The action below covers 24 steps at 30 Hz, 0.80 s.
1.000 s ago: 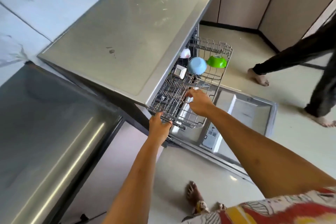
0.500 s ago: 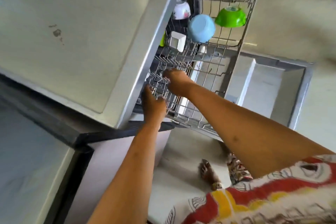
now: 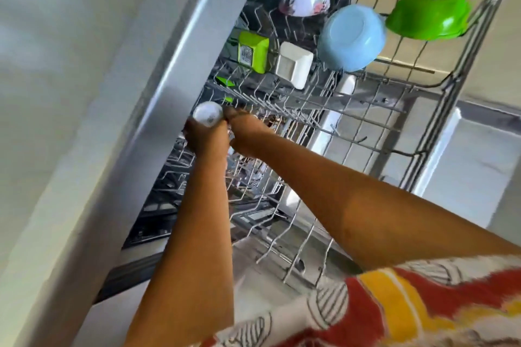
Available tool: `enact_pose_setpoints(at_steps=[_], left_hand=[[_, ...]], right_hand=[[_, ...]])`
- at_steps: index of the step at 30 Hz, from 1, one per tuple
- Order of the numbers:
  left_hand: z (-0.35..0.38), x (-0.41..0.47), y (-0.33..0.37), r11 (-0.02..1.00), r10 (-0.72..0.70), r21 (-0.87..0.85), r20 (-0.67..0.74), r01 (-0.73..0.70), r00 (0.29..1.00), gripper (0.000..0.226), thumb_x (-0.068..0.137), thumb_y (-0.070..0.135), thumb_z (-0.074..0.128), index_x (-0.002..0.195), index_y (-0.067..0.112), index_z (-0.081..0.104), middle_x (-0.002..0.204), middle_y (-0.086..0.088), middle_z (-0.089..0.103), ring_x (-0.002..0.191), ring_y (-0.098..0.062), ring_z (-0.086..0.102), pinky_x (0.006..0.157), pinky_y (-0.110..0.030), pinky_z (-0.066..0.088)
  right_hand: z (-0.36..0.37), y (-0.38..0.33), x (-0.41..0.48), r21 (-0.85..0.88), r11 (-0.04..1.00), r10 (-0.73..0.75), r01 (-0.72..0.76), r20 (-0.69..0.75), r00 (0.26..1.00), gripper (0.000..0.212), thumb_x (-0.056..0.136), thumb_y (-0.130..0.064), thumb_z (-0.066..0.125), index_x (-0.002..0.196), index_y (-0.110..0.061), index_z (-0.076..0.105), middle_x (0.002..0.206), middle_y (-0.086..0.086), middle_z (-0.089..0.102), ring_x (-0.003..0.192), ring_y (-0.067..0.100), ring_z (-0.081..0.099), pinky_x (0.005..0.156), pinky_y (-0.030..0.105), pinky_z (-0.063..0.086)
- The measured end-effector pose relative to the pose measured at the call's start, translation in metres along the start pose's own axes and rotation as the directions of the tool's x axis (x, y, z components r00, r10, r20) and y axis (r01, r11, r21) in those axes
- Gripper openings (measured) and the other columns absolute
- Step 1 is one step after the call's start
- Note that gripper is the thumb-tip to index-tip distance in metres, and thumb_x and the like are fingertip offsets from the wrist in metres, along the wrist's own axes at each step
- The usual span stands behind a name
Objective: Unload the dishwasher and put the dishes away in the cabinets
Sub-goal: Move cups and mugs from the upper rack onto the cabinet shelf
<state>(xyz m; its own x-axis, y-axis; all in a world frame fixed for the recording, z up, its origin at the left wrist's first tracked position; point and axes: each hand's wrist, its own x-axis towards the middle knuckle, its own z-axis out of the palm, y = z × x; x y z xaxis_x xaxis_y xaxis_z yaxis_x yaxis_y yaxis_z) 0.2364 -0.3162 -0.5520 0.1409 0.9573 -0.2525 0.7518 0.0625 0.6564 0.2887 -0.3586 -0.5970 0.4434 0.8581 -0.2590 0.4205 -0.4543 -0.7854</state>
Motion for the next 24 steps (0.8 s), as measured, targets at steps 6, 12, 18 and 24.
enact_pose_setpoints(at_steps=[6, 12, 18, 24], left_hand=[[-0.007, -0.005, 0.001, 0.964, 0.110, 0.240, 0.040, -0.116, 0.993, 0.066, 0.077, 0.024, 0.074, 0.133, 0.012, 0.041, 0.129, -0.015, 0.055, 0.117, -0.032, 0.053, 0.097, -0.042, 0.046], [-0.026, -0.035, 0.014, 0.933, 0.234, 0.266, 0.068, -0.244, 0.970, 0.047, 0.091, 0.019, 0.060, 0.131, 0.002, 0.044, 0.128, -0.013, 0.055, 0.118, -0.030, 0.051, 0.090, -0.029, 0.040], [-0.039, -0.086, 0.025, 0.944, 0.272, 0.151, 0.149, -0.294, 0.951, 0.043, 0.081, 0.011, 0.068, 0.121, 0.009, 0.052, 0.119, -0.013, 0.062, 0.109, -0.027, 0.058, 0.087, -0.034, 0.047], [-0.060, -0.140, 0.010, 0.925, 0.328, 0.092, 0.296, -0.369, 0.897, 0.053, 0.072, 0.024, 0.074, 0.117, 0.015, 0.048, 0.112, -0.007, 0.062, 0.097, -0.025, 0.059, 0.075, -0.032, 0.048]], right_hand=[[-0.003, 0.002, 0.006, 0.071, 0.997, 0.028, -0.027, -0.010, 1.000, 0.052, 0.088, -0.004, 0.054, 0.136, -0.019, 0.044, 0.127, 0.013, 0.059, 0.114, 0.030, 0.059, 0.094, 0.038, 0.051], [-0.017, -0.010, -0.017, 0.117, 0.993, 0.003, 0.006, -0.077, 0.997, 0.064, 0.085, 0.002, 0.051, 0.141, -0.025, 0.039, 0.131, 0.012, 0.057, 0.113, 0.027, 0.059, 0.088, 0.030, 0.049], [-0.039, -0.017, -0.080, 0.178, 0.984, 0.068, -0.030, -0.211, 0.975, 0.061, 0.083, -0.003, 0.060, 0.140, -0.017, 0.043, 0.136, 0.013, 0.051, 0.123, 0.030, 0.052, 0.103, 0.032, 0.041], [-0.050, -0.026, -0.162, 0.084, 0.988, 0.151, -0.131, -0.295, 0.944, 0.066, 0.080, -0.005, 0.064, 0.141, -0.010, 0.040, 0.136, 0.014, 0.049, 0.125, 0.029, 0.048, 0.103, 0.028, 0.037]])
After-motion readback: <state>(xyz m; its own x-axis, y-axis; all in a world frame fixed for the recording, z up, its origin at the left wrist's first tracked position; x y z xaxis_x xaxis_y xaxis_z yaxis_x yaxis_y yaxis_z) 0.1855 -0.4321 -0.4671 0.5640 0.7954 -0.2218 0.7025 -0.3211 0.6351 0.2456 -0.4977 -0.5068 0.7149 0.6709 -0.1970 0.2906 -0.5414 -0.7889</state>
